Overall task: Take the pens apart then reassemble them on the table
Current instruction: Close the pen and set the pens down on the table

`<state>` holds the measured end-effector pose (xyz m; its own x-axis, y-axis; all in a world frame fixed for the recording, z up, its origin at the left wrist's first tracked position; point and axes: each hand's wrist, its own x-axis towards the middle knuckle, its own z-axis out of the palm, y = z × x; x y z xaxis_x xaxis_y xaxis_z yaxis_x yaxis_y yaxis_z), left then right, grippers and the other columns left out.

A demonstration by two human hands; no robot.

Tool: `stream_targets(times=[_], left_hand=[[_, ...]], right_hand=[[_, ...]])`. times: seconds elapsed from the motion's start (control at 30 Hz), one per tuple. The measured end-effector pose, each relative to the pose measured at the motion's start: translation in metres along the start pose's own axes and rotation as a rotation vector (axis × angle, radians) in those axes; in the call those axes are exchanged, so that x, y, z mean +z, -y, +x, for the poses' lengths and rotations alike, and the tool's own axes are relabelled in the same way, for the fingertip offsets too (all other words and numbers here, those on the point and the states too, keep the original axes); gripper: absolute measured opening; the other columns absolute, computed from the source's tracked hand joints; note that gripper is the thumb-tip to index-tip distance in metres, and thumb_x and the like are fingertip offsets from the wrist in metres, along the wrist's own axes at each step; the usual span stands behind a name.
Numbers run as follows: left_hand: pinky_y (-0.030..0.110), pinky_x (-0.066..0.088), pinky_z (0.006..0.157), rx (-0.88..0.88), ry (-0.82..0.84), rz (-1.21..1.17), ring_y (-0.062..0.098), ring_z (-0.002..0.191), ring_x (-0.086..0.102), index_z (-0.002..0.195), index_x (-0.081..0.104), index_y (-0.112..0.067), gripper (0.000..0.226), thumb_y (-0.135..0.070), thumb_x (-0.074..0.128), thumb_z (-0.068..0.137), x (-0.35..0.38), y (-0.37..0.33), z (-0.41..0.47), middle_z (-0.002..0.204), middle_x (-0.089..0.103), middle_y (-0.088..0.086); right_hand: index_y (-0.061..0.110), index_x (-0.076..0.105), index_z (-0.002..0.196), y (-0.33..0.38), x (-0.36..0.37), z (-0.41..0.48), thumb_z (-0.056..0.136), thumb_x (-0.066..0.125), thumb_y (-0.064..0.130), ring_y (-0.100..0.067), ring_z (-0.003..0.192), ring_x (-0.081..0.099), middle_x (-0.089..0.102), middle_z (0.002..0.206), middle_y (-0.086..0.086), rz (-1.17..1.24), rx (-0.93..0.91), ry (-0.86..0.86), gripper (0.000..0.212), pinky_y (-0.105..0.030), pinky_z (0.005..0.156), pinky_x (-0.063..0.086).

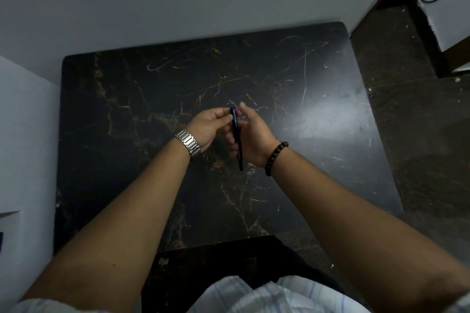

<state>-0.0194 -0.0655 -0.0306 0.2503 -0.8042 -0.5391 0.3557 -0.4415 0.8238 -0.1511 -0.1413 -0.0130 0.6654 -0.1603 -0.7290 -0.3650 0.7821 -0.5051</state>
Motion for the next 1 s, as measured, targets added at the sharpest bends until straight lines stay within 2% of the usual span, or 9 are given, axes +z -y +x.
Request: stream_targets(times=[0.13, 0.3, 0.4, 0.47, 0.57, 0.7, 0.8, 0.87, 1.0], left_hand=[[0.021, 0.053, 0.054, -0.097, 0.062, 0.05, 0.01, 0.048, 0.055, 0.103, 0.069, -0.016, 0.02, -0.01, 0.05, 0.101, 0.007, 0.001, -0.002, 0.053, 0.053, -0.006], [0.028, 0.055, 0.08, -0.03, 0.057, 0.034, 0.009, 0.056, 0.052, 0.105, 0.072, -0.016, 0.021, -0.006, 0.055, 0.098, -0.006, 0.005, -0.002, 0.062, 0.061, -0.004], [0.027, 0.055, 0.067, 0.032, -0.343, 0.13, 0.011, 0.071, 0.066, 0.107, 0.072, -0.018, 0.019, -0.007, 0.061, 0.095, -0.022, 0.014, -0.002, 0.094, 0.074, 0.001], [0.028, 0.055, 0.059, 0.012, -0.669, 0.212, 0.011, 0.067, 0.068, 0.102, 0.073, -0.02, 0.015, -0.014, 0.064, 0.093, -0.036, 0.024, -0.005, 0.09, 0.074, 0.001], [0.035, 0.06, 0.071, -0.084, -0.918, 0.294, 0.017, 0.078, 0.072, 0.09, 0.074, -0.023, 0.007, -0.023, 0.067, 0.088, -0.058, 0.04, -0.019, 0.087, 0.075, -0.003], [0.027, 0.051, 0.068, -0.155, -0.908, 0.525, 0.018, 0.08, 0.068, 0.092, 0.074, -0.012, 0.024, -0.033, 0.079, 0.081, -0.067, 0.054, -0.033, 0.087, 0.074, 0.001], [0.032, 0.058, 0.074, -0.189, -0.841, 0.684, 0.018, 0.075, 0.069, 0.084, 0.074, -0.016, 0.034, -0.045, 0.085, 0.07, -0.068, 0.058, -0.03, 0.078, 0.074, -0.001], [0.033, 0.059, 0.076, -0.197, -0.801, 0.765, 0.019, 0.076, 0.07, 0.083, 0.076, -0.017, 0.036, -0.048, 0.086, 0.068, -0.067, 0.055, -0.026, 0.079, 0.075, -0.001], [0.033, 0.057, 0.077, -0.298, -0.7, 0.953, 0.027, 0.088, 0.072, 0.088, 0.082, -0.014, 0.031, -0.044, 0.079, 0.08, -0.063, 0.039, -0.015, 0.09, 0.078, 0.006]], right_hand=[[0.015, 0.046, 0.06, 0.004, 0.001, 0.001, 0.077, 0.03, 0.09, -0.017, 0.052, 0.033, 0.033, 0.059, -0.002, 0.03, 0.149, 0.002, 0.078, -0.03, 0.058, 0.03], [0.009, 0.058, 0.066, 0.01, 0.004, 0.002, 0.088, 0.03, 0.072, -0.018, 0.051, 0.028, 0.027, 0.046, 0.001, -0.013, 0.226, -0.033, 0.073, -0.03, 0.059, 0.03], [0.011, 0.059, 0.069, 0.013, 0.008, 0.001, 0.086, 0.034, 0.068, -0.017, 0.048, 0.024, 0.025, 0.046, 0.003, 0.007, 0.259, -0.109, 0.065, -0.029, 0.055, 0.025], [0.011, 0.057, 0.07, 0.012, 0.009, 0.003, 0.084, 0.039, 0.065, -0.017, 0.044, 0.024, 0.025, 0.048, 0.003, -0.007, 0.259, -0.193, 0.058, -0.028, 0.053, 0.023], [0.013, 0.053, 0.072, 0.009, 0.01, 0.006, 0.086, 0.041, 0.068, -0.017, 0.044, 0.025, 0.027, 0.052, 0.002, -0.013, 0.229, -0.217, 0.058, -0.028, 0.052, 0.023], [0.017, 0.047, 0.074, 0.005, 0.012, 0.011, 0.096, 0.041, 0.062, -0.019, 0.053, 0.041, 0.044, 0.06, -0.003, -0.07, 0.095, -0.213, 0.051, -0.032, 0.055, 0.033], [0.011, 0.055, 0.082, 0.002, 0.008, 0.015, 0.1, 0.049, 0.017, -0.019, 0.059, 0.046, 0.046, 0.069, -0.007, -0.152, -0.031, -0.257, 0.02, -0.033, 0.057, 0.04], [0.006, 0.064, 0.094, -0.001, 0.005, 0.017, 0.097, 0.049, 0.001, -0.018, 0.064, 0.05, 0.052, 0.076, -0.008, -0.279, -0.086, -0.284, 0.017, -0.033, 0.061, 0.047], [0.008, 0.07, 0.101, -0.006, -0.001, 0.02, 0.094, 0.06, -0.002, -0.019, 0.08, 0.063, 0.064, 0.094, -0.008, -0.346, -0.128, -0.328, 0.016, -0.041, 0.087, 0.061]])
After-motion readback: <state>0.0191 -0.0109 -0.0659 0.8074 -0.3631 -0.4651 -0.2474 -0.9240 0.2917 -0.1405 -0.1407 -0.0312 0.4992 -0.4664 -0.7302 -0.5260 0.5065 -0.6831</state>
